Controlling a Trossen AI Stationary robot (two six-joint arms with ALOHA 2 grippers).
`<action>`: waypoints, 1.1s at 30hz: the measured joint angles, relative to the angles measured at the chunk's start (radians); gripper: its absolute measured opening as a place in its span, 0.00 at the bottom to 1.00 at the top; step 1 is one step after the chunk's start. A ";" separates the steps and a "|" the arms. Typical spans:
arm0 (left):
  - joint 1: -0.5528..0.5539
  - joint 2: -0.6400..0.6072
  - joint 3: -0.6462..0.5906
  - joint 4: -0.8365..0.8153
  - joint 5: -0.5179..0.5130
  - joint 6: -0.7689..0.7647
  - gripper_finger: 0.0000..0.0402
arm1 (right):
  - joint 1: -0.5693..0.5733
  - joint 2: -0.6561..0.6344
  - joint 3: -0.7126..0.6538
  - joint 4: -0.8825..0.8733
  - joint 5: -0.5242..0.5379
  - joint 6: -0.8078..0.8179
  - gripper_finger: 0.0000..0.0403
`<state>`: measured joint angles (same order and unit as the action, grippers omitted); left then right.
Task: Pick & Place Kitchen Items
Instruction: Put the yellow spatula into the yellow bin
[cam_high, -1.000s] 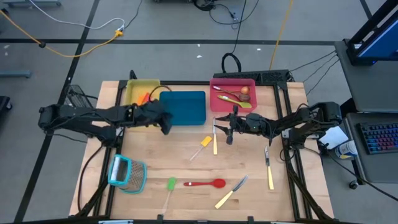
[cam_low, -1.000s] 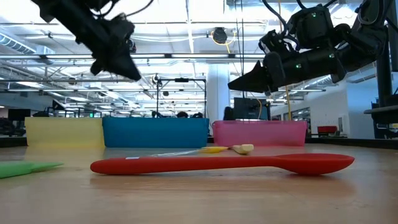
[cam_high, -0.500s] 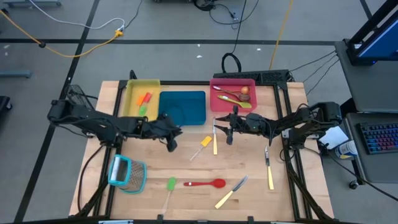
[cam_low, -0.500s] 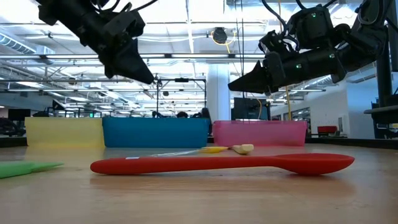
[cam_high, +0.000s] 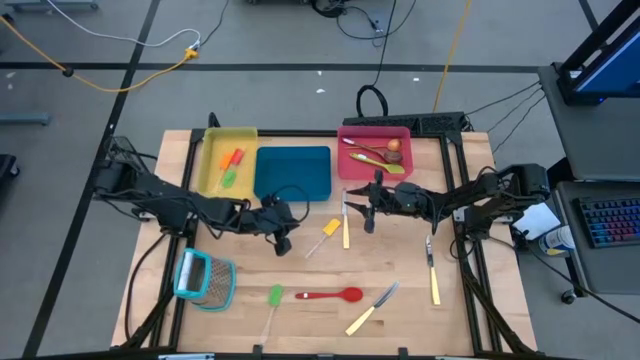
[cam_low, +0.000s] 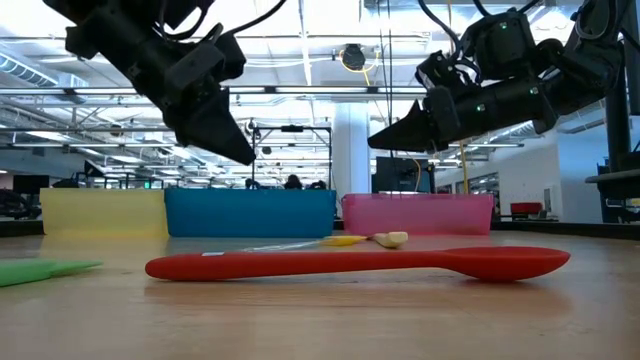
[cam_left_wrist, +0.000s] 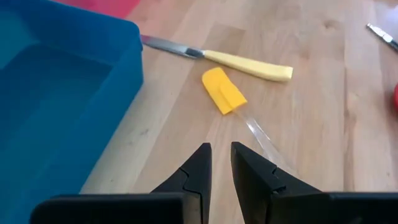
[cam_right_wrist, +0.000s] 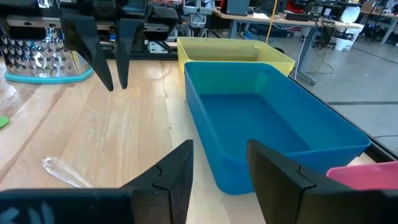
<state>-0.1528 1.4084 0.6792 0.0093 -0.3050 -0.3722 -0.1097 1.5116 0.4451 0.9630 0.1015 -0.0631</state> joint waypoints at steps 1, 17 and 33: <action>0.000 0.003 0.000 0.000 0.000 -0.001 0.16 | 0.000 0.000 0.000 -0.004 0.000 0.000 0.35; -0.001 0.007 0.000 -0.005 0.175 -0.010 0.16 | 0.029 0.000 0.155 -0.271 -0.316 -0.013 0.35; -0.033 0.007 0.000 -0.014 0.175 -0.006 0.16 | 0.079 0.260 0.402 -0.519 -0.313 -0.089 0.53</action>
<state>-0.1860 1.4158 0.6792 -0.0051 -0.1303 -0.3782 -0.0311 1.7713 0.8471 0.4445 -0.2111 -0.1521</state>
